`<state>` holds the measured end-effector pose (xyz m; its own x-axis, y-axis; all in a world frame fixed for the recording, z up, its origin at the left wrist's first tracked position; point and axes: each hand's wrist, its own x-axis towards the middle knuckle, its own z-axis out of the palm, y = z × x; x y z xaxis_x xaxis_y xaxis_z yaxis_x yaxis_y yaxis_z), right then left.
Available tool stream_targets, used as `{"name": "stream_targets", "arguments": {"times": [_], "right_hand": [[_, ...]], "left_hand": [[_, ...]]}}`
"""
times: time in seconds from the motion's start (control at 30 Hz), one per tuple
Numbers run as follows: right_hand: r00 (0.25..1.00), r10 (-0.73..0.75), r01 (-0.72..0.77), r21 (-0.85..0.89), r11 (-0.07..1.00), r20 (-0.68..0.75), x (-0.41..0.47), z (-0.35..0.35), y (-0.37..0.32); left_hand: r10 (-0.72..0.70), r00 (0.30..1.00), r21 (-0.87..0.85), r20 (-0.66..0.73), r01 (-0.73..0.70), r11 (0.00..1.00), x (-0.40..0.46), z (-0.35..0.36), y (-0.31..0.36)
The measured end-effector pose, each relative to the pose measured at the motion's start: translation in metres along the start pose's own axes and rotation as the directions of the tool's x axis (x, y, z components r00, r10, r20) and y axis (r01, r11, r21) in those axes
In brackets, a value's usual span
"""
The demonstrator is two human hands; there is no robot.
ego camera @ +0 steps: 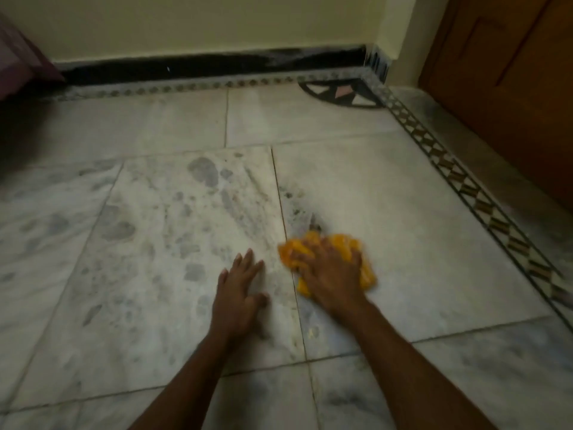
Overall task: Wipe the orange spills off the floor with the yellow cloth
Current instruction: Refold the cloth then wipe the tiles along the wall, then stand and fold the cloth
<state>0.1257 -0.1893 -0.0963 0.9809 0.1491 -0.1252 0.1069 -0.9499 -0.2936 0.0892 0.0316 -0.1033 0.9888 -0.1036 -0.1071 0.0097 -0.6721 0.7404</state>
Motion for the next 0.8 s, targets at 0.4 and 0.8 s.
{"name": "stream_targets", "arguments": {"times": [0.4,0.8], "right_hand": [[0.961,0.128,-0.149,0.847,-0.51,0.246,-0.078,-0.066,-0.058],[0.944,0.168,-0.174,0.862,-0.475,0.283,-0.103,-0.125,-0.103]], "left_hand": [[0.056,0.977,-0.489,-0.208,-0.153,0.858,-0.066,0.002,0.093],[0.344,0.933,0.151,-0.102,-0.327,0.933,-0.059,-0.1,0.157]]}}
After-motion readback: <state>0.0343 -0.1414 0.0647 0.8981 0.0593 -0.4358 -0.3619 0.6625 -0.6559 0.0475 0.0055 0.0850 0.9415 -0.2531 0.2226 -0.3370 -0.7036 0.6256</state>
